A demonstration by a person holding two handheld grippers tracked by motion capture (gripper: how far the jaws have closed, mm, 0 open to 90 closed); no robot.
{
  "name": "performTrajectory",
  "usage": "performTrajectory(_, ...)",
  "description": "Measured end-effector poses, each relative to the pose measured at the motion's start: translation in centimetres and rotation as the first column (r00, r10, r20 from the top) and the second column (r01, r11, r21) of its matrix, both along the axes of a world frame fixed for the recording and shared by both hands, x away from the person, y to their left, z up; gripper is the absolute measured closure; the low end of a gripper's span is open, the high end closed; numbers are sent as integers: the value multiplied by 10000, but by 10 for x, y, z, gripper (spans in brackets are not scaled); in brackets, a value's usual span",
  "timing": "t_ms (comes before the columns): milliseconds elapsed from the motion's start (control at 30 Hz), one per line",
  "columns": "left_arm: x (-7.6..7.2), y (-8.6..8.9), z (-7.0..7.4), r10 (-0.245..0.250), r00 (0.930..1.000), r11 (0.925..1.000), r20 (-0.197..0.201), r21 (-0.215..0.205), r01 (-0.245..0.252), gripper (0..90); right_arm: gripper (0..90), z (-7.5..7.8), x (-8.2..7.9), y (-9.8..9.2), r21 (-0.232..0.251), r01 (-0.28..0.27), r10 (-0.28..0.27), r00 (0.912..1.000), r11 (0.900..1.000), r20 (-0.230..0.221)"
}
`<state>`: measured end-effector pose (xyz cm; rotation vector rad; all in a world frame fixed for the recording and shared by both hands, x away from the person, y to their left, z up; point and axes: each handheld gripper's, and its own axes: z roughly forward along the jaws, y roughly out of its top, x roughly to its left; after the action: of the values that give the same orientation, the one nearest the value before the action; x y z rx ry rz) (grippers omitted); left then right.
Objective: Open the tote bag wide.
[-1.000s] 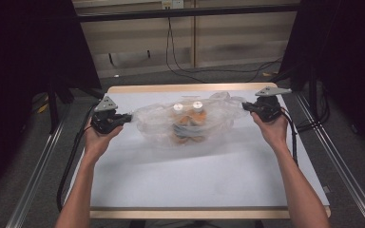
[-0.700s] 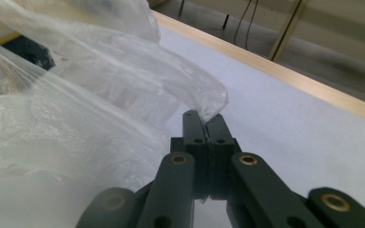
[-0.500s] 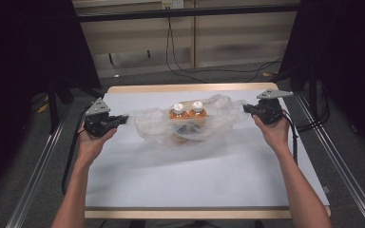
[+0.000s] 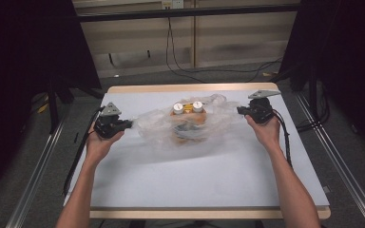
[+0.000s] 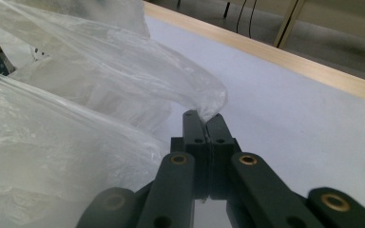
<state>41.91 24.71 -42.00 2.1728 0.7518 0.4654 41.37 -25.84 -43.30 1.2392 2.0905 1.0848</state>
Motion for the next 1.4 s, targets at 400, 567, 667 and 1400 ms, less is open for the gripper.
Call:
performTrajectory(400,-3,-1,-10,-131,9989,9908,-447,1338,190,886,900,-11,-17,-10,-749,-345,323,9990,9966,-301)
performTrajectory(567,-1,-3,-18,-298,9974,9889,-660,1433,391,886,900,-20,-19,-10,-1048,-653,576,9955,9923,-749)
performTrajectory(667,-2,-2,-21,-329,9965,9903,-773,1319,430,886,900,-26,-20,-14,-679,-619,543,9927,9958,-1079)
performTrajectory(1400,-9,3,-52,-777,9773,9896,-1973,1039,997,885,899,-50,-28,-20,-826,-824,669,9822,9932,-1753)
